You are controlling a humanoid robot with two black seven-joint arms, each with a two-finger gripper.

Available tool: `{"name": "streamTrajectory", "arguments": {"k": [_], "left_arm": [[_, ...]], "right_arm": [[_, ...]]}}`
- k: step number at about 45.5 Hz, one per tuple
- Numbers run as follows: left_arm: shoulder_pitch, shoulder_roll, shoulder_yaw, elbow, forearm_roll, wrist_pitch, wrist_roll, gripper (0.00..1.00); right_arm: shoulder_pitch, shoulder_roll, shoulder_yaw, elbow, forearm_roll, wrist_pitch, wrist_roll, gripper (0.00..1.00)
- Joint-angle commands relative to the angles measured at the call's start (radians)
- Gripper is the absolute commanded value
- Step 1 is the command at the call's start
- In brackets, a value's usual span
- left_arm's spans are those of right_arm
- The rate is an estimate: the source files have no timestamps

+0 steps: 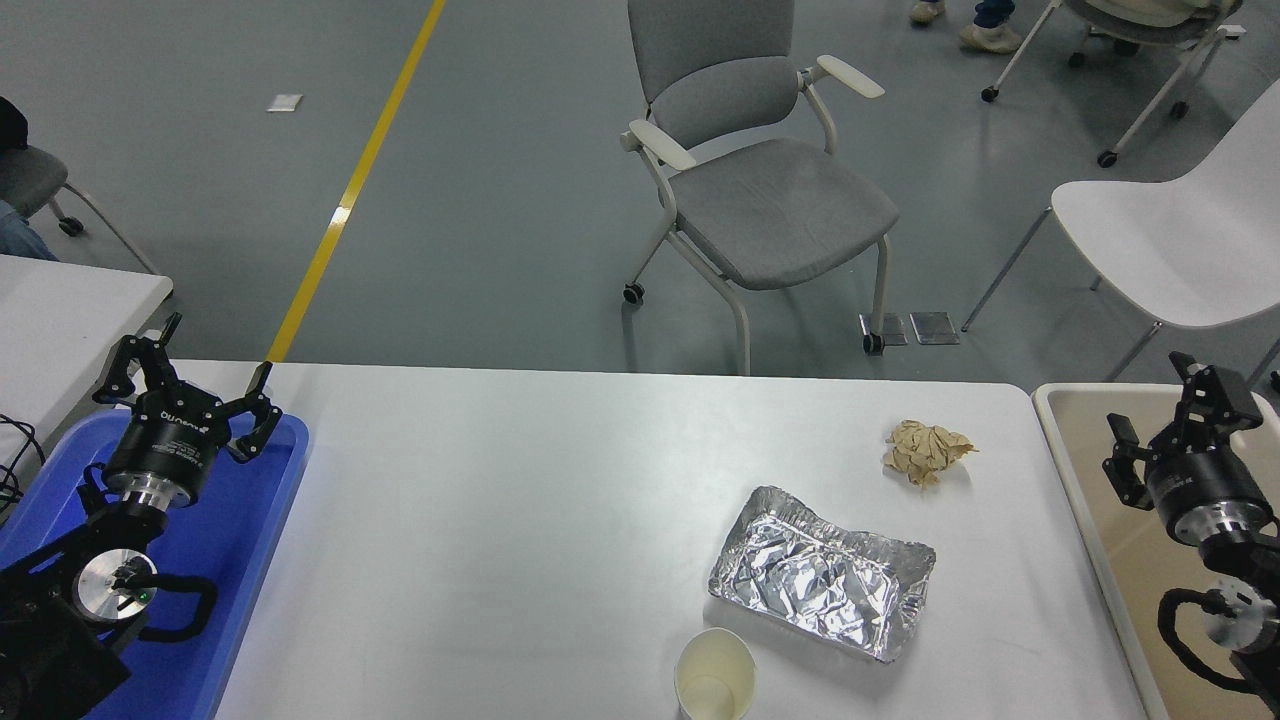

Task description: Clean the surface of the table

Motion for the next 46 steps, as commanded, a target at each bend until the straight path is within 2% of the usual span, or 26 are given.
{"name": "streamTrajectory", "arguments": {"k": [1, 46], "left_arm": [[0.000, -0.002, -0.001, 0.000, 0.001, 0.000, 0.000, 1.00], [0.000, 0.000, 0.001, 0.000, 0.001, 0.000, 0.000, 1.00]], "right_arm": [[0.000, 0.003, 0.000, 0.000, 0.000, -0.001, 0.000, 0.99], [0.029, -0.004, 0.002, -0.002, -0.002, 0.007, 0.003, 0.99]]}}
